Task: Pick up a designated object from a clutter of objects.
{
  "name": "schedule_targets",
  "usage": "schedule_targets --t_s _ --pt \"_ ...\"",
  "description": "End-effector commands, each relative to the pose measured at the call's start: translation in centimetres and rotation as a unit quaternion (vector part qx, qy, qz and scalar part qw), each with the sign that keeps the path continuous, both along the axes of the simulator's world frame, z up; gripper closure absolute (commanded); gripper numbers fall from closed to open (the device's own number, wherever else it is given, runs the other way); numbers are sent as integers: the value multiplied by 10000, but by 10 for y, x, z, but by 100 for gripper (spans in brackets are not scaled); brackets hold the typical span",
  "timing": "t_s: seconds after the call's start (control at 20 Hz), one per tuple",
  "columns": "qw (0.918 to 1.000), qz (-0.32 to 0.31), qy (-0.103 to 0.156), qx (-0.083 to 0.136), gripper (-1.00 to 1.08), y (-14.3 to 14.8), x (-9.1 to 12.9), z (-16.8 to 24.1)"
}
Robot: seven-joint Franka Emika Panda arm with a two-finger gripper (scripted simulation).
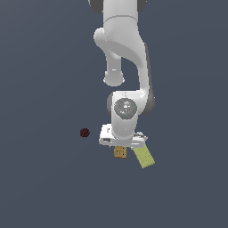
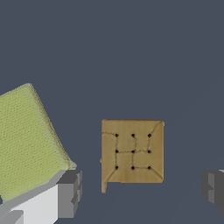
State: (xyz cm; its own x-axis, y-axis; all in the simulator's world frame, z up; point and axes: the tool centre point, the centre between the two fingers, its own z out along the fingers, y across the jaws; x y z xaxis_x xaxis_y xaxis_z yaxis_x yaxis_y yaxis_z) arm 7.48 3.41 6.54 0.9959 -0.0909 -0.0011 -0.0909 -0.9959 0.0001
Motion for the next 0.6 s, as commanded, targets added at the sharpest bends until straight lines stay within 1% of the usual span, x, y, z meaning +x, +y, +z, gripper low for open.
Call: schedule_targets --t_s 0.0,0.25,0.55 --pt "10000 -10 -6 0 -92 1 0 -4" --pt "10000 -7 1 0 -92 0 0 -6" --pt "10000 -9 -1 0 -92 1 -1 -31"
